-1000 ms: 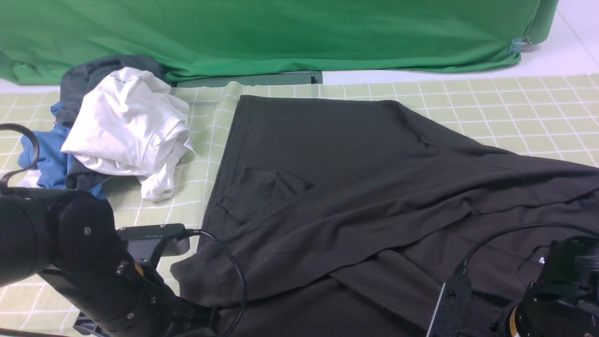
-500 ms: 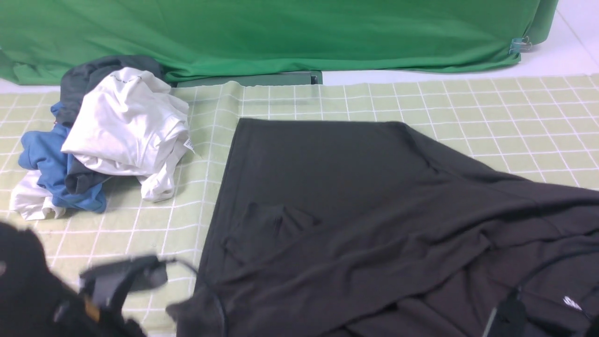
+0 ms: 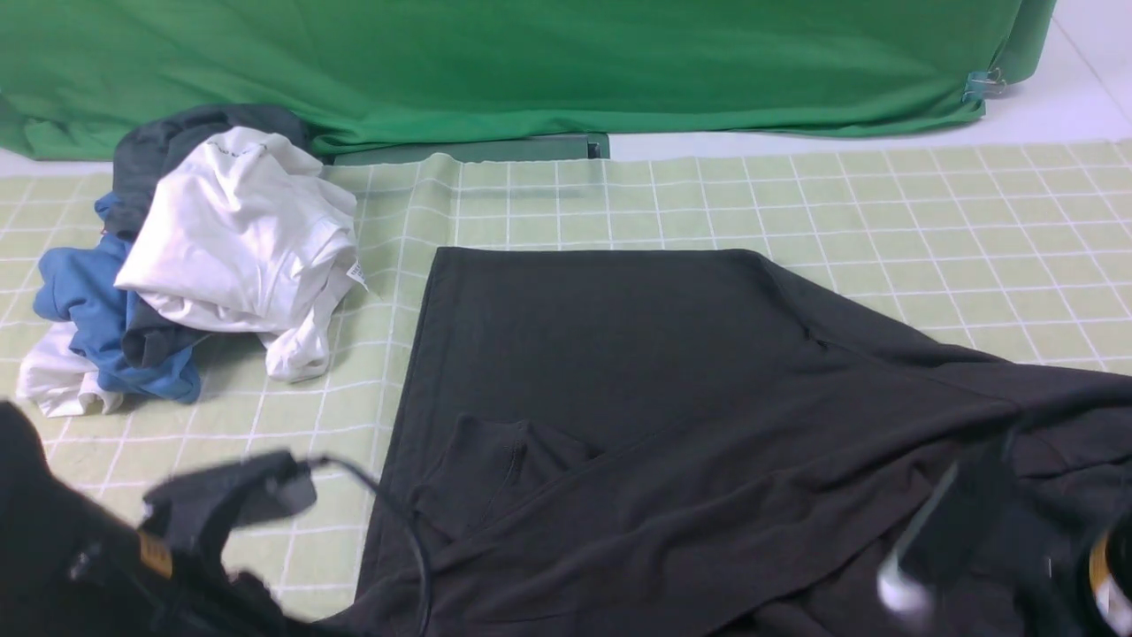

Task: Fold a long-sleeved shirt over a green coffee tablecloth.
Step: 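Fold the black garment in half by bringing its near edge over to the far edge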

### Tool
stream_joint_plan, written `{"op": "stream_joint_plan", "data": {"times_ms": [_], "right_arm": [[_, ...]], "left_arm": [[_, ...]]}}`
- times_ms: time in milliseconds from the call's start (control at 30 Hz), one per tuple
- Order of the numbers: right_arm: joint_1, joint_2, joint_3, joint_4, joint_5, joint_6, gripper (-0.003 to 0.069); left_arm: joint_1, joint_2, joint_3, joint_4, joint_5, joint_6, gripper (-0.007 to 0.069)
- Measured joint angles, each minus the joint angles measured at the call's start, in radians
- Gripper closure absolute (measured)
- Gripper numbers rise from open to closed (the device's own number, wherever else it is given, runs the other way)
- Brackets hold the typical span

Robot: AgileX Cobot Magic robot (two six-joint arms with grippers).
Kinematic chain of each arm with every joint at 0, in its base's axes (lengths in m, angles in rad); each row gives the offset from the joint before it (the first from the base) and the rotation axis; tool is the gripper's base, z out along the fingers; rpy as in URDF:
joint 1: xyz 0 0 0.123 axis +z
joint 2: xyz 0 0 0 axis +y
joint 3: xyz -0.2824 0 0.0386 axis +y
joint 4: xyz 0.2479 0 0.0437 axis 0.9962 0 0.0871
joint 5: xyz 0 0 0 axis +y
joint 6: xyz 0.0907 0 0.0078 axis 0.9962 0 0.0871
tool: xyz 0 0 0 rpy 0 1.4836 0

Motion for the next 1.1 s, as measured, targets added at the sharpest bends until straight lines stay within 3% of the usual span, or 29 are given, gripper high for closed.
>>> {"op": "stream_joint_plan", "data": {"times_ms": [267,433,700,1100], "right_arm": [[-0.175,0.098,-0.212,-0.004,-0.001,-0.049,0.062],[-0.263,0.259,-0.335,-0.007,-0.122,-0.044,0.062],[-0.31,0.511,-0.495,-0.007,-0.314,-0.015,0.062],[-0.373,0.75,-0.755,-0.009,-0.414,-0.001,0.062]], "left_arm": [[0.038,0.143,-0.168,0.044,-0.217,-0.028,0.0603],[0.118,0.356,-0.302,0.05,-0.357,0.003,0.0603],[0.221,0.625,-0.515,0.049,-0.412,0.018,0.0603],[0.245,0.923,-0.824,0.046,-0.423,0.04,0.0603]]}}
